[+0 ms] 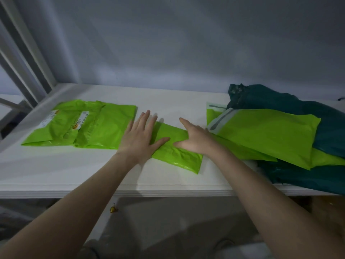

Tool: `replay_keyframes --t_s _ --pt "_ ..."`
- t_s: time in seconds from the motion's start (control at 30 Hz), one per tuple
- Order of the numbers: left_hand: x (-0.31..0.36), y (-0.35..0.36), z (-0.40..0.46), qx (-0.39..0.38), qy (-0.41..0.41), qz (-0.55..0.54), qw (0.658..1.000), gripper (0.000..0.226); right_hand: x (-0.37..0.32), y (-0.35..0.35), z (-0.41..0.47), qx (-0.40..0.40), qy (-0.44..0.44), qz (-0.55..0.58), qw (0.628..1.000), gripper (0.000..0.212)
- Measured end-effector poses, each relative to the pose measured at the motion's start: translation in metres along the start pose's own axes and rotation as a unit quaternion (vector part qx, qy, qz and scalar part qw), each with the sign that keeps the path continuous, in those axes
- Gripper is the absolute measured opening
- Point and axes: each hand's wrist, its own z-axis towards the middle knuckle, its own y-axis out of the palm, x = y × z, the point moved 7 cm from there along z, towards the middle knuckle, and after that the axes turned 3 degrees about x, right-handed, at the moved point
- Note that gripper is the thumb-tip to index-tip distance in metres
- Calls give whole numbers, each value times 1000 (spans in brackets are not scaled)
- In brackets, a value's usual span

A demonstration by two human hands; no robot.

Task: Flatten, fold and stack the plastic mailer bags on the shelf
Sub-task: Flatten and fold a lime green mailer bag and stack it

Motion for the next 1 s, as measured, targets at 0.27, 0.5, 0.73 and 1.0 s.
replay_keyframes --t_s 0.27,0.5,0.73,1.0 --pt "-31 -28 8 61 -121 -48 990 32 11 -2 9 -25 90 -7 996 81" --pt "-35 -22 9 -3 -243 -290 926 44 19 -28 0 75 143 291 943 68" --pt "2 -15 5 -103 -264 -542 791 33 10 -28 -1 165 151 419 880 64" --pt "-47 -41 16 73 -277 -473 833 25 -17 -15 7 149 132 478 855 48"
